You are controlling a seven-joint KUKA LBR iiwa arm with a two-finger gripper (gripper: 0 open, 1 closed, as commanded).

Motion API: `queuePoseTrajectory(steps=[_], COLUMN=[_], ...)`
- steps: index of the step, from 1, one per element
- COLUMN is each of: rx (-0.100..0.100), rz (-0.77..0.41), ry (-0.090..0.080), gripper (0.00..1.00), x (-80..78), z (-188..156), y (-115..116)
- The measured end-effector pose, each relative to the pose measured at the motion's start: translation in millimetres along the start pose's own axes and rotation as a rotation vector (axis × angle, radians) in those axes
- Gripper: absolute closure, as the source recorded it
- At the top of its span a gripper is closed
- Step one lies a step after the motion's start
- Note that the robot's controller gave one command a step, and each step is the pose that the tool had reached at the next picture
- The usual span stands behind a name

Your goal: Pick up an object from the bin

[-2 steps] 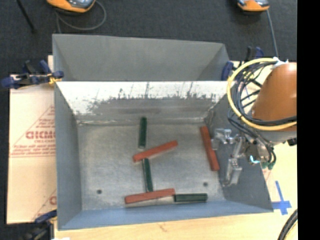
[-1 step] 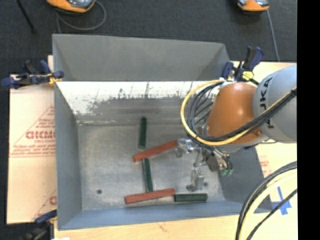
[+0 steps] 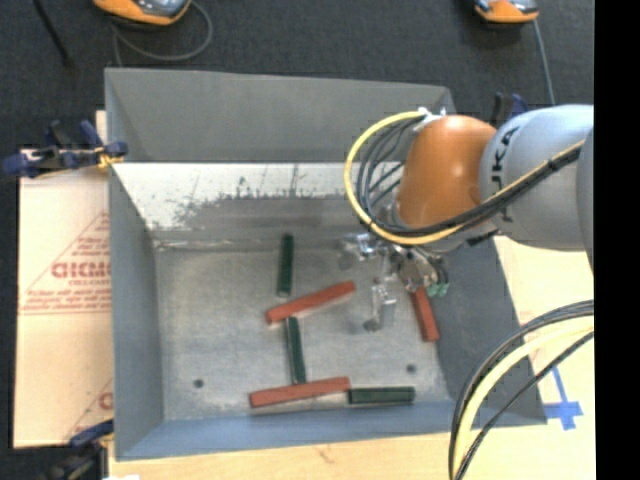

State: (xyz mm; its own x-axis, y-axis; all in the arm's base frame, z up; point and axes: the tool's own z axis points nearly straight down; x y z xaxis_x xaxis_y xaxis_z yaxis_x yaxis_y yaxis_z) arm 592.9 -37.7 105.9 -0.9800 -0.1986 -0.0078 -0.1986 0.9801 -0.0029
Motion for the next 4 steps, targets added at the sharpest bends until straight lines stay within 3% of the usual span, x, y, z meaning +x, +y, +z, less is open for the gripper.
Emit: queuePoseTrajectory(steps=[1,2,3,4], rx=[-0.002,-0.001,0.001,0.001], rz=[-0.138,-0.138,-0.391,-0.519], ry=[0.002,0.002,-0.004,-0.007], gripper=[0.00,1.00,1.00,1.00], x=[-37.7,-37.4,-41.7,-41.6], z=[36,35,-92,-232], y=[35,34,41,72])
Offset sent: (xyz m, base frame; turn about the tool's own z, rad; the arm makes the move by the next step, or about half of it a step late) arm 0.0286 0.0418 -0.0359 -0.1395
